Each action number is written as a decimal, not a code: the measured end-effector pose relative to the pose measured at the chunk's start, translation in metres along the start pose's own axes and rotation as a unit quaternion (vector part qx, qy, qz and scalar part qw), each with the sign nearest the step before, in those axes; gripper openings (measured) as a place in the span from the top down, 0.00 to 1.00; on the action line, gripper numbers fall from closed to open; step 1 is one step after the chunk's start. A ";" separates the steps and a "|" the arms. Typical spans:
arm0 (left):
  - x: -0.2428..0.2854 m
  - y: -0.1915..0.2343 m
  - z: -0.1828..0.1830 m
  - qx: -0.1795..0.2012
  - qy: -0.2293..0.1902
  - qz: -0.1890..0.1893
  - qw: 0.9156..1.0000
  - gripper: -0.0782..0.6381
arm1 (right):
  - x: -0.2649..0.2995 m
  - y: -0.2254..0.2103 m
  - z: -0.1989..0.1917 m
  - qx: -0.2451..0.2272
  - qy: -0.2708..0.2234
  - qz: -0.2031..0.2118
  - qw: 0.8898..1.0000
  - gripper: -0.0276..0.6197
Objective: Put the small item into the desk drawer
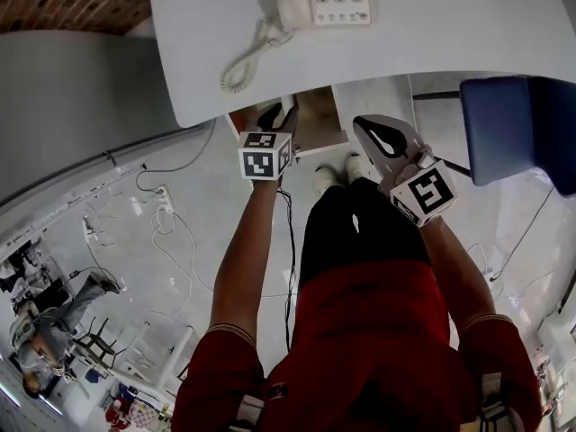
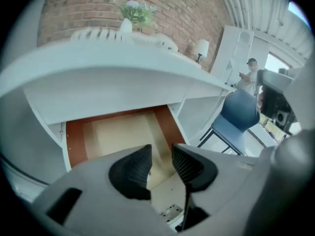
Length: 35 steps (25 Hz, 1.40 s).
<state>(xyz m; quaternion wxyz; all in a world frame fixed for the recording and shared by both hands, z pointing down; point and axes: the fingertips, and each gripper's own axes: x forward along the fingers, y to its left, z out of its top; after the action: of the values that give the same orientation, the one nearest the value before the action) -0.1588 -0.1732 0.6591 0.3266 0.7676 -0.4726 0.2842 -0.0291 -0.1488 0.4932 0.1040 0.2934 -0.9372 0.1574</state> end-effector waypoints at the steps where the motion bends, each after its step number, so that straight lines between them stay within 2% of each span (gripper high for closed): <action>1: -0.009 -0.005 0.006 0.000 -0.013 -0.003 1.000 0.71 | -0.001 0.002 0.004 -0.001 -0.002 0.001 1.000 0.94; 8: -0.079 -0.042 0.050 -0.003 -0.106 -0.016 0.994 0.78 | -0.010 0.017 0.030 -0.006 -0.014 0.009 1.000 0.94; 16: -0.161 -0.084 0.099 -0.001 -0.207 -0.024 0.978 0.86 | -0.033 0.033 0.072 -0.007 -0.046 0.019 0.999 0.94; 24: -0.227 -0.121 0.128 0.072 -0.265 -0.007 0.962 0.88 | -0.058 0.058 0.110 -0.012 -0.083 0.037 0.996 0.94; 28: -0.257 -0.139 0.140 0.102 -0.298 -0.001 0.949 0.88 | -0.070 0.069 0.122 -0.019 -0.096 0.045 0.994 0.94; 35: -0.295 -0.162 0.143 0.123 -0.333 0.008 0.935 0.88 | -0.091 0.084 0.135 -0.029 -0.116 0.049 0.992 0.94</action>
<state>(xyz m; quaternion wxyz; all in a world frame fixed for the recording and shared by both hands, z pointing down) -0.1081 -0.0692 0.3120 0.0512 0.8487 -0.5216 0.0709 -0.0183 -0.0842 0.3215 -0.0046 0.2599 -0.9605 0.0998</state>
